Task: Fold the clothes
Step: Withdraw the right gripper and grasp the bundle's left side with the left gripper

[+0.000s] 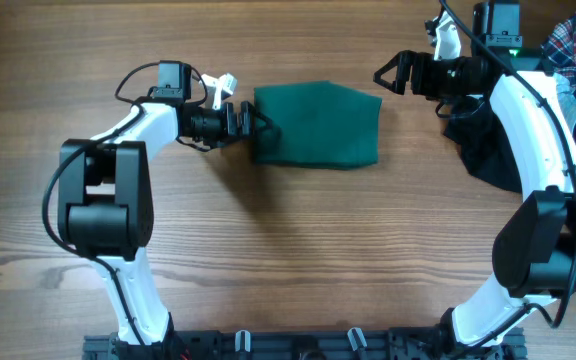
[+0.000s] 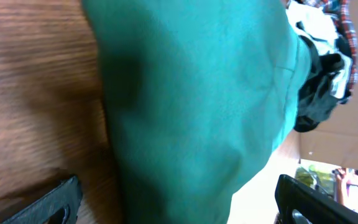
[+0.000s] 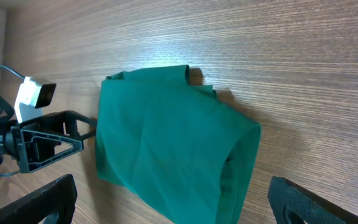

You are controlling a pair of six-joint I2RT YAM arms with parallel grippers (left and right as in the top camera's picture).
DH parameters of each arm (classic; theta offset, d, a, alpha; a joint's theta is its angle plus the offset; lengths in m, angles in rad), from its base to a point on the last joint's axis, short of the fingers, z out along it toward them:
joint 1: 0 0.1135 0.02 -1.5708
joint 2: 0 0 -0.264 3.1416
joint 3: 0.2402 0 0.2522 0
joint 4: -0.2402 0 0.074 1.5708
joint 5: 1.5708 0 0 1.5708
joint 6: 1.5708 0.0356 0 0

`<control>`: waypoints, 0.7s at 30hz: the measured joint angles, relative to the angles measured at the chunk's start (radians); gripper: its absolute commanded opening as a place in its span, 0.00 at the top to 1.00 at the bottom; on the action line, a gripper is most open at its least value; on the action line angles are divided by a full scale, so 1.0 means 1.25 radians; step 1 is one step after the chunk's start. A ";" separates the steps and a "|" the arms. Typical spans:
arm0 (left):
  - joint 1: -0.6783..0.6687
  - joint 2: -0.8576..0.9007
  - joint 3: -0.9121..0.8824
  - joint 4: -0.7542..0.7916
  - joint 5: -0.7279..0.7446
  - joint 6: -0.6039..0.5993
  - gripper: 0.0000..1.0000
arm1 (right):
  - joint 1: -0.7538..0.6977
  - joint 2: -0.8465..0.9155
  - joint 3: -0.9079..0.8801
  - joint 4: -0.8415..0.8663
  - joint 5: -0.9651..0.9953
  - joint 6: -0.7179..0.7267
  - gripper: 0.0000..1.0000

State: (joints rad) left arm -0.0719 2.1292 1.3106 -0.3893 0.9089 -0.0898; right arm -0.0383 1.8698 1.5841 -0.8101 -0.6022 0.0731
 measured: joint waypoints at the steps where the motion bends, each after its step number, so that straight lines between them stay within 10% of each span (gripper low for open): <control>1: 0.000 0.005 0.002 0.009 0.010 0.002 0.00 | 0.000 0.000 0.000 0.000 0.000 0.000 0.01; 21: -0.001 0.078 0.024 0.078 0.187 0.008 0.00 | 0.000 0.000 0.000 0.062 -0.021 0.016 0.00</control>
State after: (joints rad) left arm -0.0731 2.2265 1.3403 -0.2920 1.1431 -0.0803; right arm -0.0383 1.8698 1.5841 -0.7326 -0.6289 0.0929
